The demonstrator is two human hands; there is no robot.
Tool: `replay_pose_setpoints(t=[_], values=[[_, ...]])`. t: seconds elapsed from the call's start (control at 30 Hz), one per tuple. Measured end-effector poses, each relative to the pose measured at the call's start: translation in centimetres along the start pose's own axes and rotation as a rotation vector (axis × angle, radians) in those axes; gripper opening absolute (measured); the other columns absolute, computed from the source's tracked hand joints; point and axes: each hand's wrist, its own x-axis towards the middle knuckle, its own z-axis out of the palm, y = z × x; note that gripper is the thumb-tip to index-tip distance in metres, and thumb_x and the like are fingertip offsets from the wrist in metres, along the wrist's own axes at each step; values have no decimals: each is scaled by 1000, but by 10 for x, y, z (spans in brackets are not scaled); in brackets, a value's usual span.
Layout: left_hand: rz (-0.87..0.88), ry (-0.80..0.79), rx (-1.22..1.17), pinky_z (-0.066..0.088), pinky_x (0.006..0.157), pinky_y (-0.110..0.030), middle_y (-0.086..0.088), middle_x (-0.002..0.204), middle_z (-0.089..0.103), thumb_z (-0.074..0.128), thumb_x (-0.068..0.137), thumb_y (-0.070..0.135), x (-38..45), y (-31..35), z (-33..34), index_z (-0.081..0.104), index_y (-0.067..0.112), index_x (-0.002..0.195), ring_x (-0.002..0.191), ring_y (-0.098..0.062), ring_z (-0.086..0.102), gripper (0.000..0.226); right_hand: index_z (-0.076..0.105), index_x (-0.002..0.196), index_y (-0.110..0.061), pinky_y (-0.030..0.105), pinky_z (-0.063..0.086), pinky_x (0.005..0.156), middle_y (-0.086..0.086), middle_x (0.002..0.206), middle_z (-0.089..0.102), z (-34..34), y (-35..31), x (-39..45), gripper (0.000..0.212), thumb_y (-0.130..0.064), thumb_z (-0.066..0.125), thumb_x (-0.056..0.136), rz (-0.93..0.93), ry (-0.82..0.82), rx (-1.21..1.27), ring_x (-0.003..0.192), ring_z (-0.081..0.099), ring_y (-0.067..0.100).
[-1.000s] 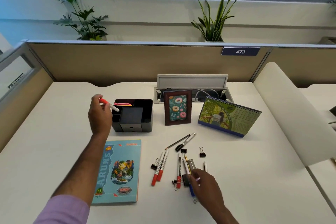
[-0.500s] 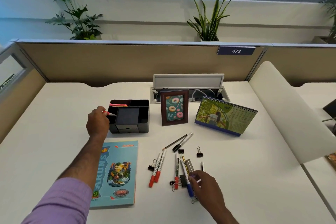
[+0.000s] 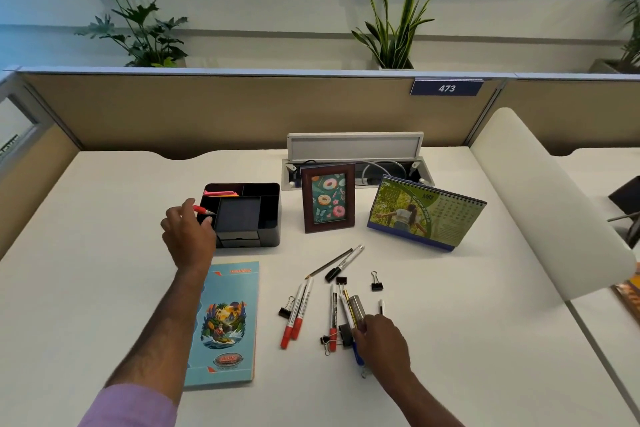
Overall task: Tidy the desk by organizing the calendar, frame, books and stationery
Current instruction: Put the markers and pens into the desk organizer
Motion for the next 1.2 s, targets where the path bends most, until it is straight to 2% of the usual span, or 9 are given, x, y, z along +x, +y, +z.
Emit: replay_pose_setpoints(t=[0.17, 0.43, 0.63, 0.73, 0.83, 0.9, 1.03, 1.1, 1.2], values=[[35, -26, -104, 47, 86, -52, -20, 124, 54, 74, 85, 17, -62, 21, 2, 53, 10, 132, 111, -39, 51, 51, 65, 100, -18, 27, 40, 62, 2, 94, 69, 2, -3, -2, 22, -34, 54, 89, 22, -86, -72, 89, 68, 23], [93, -151, -123, 49, 86, -49, -14, 122, 54, 75, 85, 19, -129, 32, 15, 53, 13, 132, 110, -33, 52, 52, 59, 119, -19, 32, 51, 77, 6, 109, 67, 3, -4, 0, 34, -34, 59, 89, 36, -134, -112, 102, 65, 26], [93, -197, -116, 49, 86, -47, -13, 123, 56, 77, 84, 23, -153, 35, 18, 54, 13, 130, 109, -31, 53, 52, 49, 133, -17, 33, 48, 77, 5, 112, 65, 12, 2, -11, 41, -25, 51, 93, 30, -123, -152, 104, 63, 26], [100, -199, -96, 50, 85, -47, -13, 123, 57, 77, 83, 22, -159, 35, 18, 55, 13, 129, 109, -31, 54, 52, 51, 132, -13, 31, 40, 68, 6, 110, 63, 15, 3, -17, 40, -18, 47, 92, 7, -99, -147, 101, 63, 27], [101, -201, -101, 50, 85, -48, -15, 123, 58, 78, 83, 22, -164, 36, 17, 57, 11, 129, 110, -33, 55, 52, 53, 128, -10, 33, 42, 69, 8, 110, 62, 16, 3, -20, 37, -17, 48, 92, 10, -87, -127, 100, 63, 29], [97, -205, -98, 50, 85, -47, -16, 125, 58, 78, 83, 22, -167, 37, 17, 57, 11, 129, 110, -33, 55, 52, 54, 125, -9, 32, 38, 67, 9, 108, 62, 16, 1, -20, 35, -16, 48, 91, 15, -70, -106, 98, 63, 30], [93, -210, -96, 51, 87, -47, -16, 127, 58, 78, 83, 24, -171, 37, 16, 57, 11, 129, 112, -33, 55, 52, 56, 121, -7, 34, 47, 73, 10, 110, 62, 16, -5, -20, 33, -20, 46, 92, 47, -58, -69, 98, 64, 29], [96, -208, -100, 51, 87, -47, -16, 127, 58, 78, 82, 23, -171, 36, 16, 57, 12, 129, 112, -33, 56, 53, 49, 132, -7, 35, 47, 71, 9, 107, 63, 19, -5, -23, 43, -20, 46, 91, 40, -28, -45, 96, 65, 30], [95, -208, -103, 51, 86, -47, -15, 127, 58, 79, 82, 23, -172, 34, 17, 57, 12, 130, 112, -32, 55, 54, 30, 146, -11, 31, 37, 66, 4, 111, 61, 24, -5, -29, 60, -26, 49, 91, 25, -79, -75, 99, 63, 25]])
